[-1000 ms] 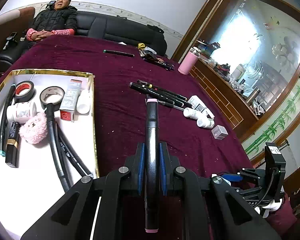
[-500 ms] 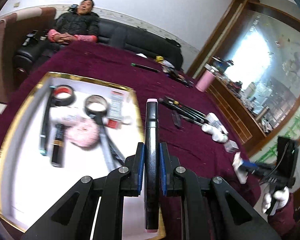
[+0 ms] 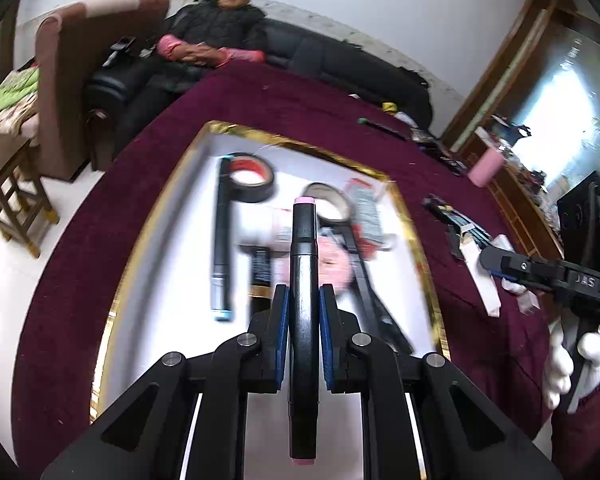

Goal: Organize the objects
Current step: 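Carry staple box and marker into the white tray and open both tools, then withdraw both tools from the tray toward the remaining items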

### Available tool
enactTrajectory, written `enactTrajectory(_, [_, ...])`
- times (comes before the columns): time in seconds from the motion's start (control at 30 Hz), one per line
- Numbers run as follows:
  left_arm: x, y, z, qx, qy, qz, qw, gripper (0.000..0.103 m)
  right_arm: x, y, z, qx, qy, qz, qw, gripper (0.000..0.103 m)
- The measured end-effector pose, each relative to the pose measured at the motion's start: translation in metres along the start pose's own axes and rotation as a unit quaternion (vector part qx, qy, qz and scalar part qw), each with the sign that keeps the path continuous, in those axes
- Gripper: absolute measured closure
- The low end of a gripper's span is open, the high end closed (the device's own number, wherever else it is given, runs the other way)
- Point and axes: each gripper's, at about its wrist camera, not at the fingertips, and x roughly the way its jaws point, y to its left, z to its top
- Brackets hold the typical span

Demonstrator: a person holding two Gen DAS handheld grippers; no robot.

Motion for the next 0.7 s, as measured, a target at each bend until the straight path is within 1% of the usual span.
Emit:
enactTrajectory(0.13, [0.004, 0.022, 0.01, -0.011, 0.007, 0.016, 0.9998, 0.092, 0.046, 0.027, 0.002, 0.008, 0.033, 0.03, 0.999, 0.072])
enactTrajectory(0.2, [0.004, 0.03, 0.016, -0.011, 0.01, 0.02, 0.9997, 0.092, 0.064, 0.035, 0.004, 0.013, 0.043, 0.035, 0.998, 0.072])
enactTrajectory(0.23, [0.007, 0.033, 0.019, -0.008, 0.014, 0.03, 0.9994, 0.092, 0.073, 0.039, 0.005, 0.017, 0.048, 0.04, 0.998, 0.072])
enactTrajectory(0.33, [0.019, 0.042, 0.03, -0.008, 0.03, 0.042, 0.9986, 0.092, 0.099, 0.05, 0.006, 0.03, 0.061, 0.047, 0.997, 0.072])
enactTrajectory(0.5, [0.038, 0.051, 0.04, -0.008, 0.053, 0.052, 0.9972, 0.092, 0.123, 0.056, 0.003, 0.038, 0.073, 0.041, 0.996, 0.071])
enactTrajectory(0.6, [0.04, 0.05, 0.042, 0.0, 0.052, 0.054, 0.9972, 0.092, 0.132, 0.056, 0.001, 0.041, 0.079, 0.04, 0.995, 0.071])
enactTrajectory(0.7, [0.04, 0.056, 0.043, -0.013, 0.052, 0.048, 0.9974, 0.092, 0.133, 0.058, -0.001, 0.037, 0.079, 0.037, 0.995, 0.071])
